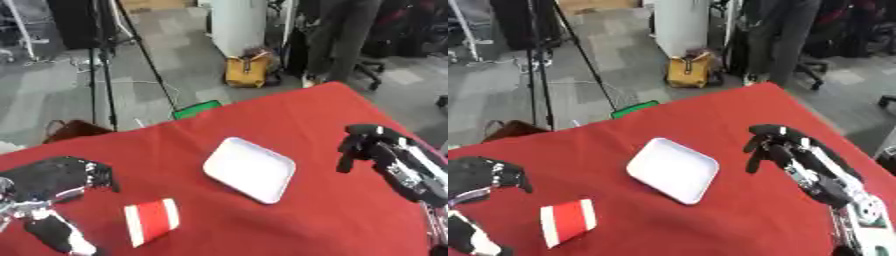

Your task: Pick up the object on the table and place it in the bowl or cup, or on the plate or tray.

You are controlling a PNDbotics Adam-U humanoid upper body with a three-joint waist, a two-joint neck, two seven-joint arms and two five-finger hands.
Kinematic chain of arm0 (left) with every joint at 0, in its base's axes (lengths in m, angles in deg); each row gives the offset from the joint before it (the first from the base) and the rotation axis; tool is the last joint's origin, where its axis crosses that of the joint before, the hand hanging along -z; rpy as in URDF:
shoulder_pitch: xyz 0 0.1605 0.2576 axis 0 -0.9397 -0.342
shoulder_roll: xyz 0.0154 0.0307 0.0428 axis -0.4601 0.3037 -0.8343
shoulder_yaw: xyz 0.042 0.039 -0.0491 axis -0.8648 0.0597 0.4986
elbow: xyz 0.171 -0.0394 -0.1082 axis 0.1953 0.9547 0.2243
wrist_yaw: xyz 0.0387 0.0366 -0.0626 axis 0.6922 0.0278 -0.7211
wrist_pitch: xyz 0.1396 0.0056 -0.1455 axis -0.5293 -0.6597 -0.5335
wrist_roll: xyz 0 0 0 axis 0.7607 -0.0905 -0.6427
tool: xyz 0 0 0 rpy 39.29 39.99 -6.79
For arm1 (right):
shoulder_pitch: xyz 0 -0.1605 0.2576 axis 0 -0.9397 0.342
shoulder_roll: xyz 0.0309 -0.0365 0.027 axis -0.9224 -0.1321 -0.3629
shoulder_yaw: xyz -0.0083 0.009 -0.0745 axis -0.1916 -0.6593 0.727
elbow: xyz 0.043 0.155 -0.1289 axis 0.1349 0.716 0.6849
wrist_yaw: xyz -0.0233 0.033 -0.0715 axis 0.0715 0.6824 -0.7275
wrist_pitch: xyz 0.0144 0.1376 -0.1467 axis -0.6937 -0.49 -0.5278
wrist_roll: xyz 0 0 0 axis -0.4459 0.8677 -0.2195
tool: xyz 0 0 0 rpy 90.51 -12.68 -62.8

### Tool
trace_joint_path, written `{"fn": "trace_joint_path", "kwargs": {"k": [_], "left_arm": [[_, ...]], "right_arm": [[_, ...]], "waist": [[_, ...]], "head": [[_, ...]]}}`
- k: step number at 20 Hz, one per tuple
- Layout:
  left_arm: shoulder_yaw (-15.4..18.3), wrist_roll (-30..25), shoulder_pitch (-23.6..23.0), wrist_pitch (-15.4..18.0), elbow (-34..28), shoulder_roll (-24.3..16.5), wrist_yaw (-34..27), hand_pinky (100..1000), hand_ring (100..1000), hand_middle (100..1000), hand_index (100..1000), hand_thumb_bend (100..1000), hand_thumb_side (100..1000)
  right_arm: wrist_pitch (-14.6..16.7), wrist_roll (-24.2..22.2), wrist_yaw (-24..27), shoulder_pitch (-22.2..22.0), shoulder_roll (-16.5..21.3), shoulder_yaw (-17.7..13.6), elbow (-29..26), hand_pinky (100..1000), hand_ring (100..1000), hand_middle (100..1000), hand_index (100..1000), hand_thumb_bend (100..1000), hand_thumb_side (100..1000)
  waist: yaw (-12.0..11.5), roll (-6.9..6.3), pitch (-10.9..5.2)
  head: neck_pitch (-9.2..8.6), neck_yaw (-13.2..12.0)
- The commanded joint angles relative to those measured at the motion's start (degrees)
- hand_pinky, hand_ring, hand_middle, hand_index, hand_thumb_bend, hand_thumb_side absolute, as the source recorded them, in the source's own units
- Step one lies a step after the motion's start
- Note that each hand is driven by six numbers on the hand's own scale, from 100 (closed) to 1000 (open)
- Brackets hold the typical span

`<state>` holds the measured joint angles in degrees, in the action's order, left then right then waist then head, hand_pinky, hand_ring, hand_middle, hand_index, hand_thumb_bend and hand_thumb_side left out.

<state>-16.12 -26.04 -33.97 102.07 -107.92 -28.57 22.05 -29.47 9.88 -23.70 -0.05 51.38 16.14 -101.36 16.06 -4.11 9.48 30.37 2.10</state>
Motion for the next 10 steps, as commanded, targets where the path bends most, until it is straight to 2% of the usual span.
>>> {"fn": "trace_joint_path", "kwargs": {"k": [1,4,10], "left_arm": [[-1.04,2.07,2.07,1.09,4.57,1.63,1.80,606,649,662,788,1000,710],[-2.18,4.40,3.04,1.51,7.23,3.56,1.84,605,644,659,788,1000,716],[-3.72,7.14,4.10,1.07,7.95,5.56,2.35,602,638,655,788,1000,734]], "right_arm": [[2.12,-2.22,0.05,0.66,0.52,0.15,-0.68,530,503,635,868,100,590],[2.18,-2.29,0.06,0.65,0.45,0.17,-0.61,530,503,635,869,100,590],[2.19,-2.37,0.09,0.61,0.34,0.20,-0.56,530,503,635,869,100,590]], "waist": [[0.13,0.34,-0.96],[0.28,0.39,-0.94],[0.44,0.44,-0.95]], "head": [[0.35,0.05],[0.36,0.14],[0.38,0.01]]}}
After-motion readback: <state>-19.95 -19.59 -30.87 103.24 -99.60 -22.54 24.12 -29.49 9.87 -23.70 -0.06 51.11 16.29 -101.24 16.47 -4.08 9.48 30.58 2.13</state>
